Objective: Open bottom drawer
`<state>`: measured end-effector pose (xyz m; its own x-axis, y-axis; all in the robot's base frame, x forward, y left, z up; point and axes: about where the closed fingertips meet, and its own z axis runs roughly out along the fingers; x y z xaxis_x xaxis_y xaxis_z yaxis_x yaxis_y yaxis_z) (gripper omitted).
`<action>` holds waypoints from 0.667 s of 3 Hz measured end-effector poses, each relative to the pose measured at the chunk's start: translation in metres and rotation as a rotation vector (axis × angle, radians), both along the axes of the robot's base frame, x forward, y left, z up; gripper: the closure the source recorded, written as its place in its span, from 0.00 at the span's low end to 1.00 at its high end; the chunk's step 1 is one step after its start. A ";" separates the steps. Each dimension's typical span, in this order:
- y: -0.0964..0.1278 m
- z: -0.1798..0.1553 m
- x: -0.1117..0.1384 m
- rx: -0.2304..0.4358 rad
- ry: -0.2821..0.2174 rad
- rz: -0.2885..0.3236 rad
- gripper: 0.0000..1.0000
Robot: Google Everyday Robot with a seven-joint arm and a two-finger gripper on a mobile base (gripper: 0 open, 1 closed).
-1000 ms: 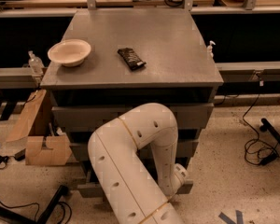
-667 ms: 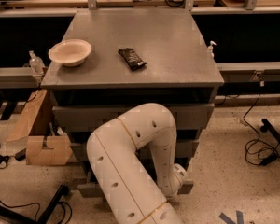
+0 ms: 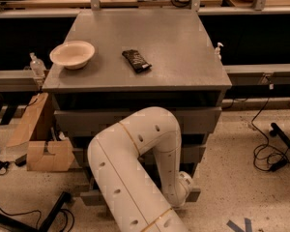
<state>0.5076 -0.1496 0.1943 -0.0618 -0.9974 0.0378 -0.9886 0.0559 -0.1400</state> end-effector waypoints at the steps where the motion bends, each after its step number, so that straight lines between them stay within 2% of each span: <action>1: 0.000 0.000 0.000 0.000 0.000 0.000 1.00; 2: 0.000 0.000 0.000 0.000 0.000 0.000 1.00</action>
Offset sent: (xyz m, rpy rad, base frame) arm -0.1169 -0.0213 0.0350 -0.0094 0.1975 -0.0167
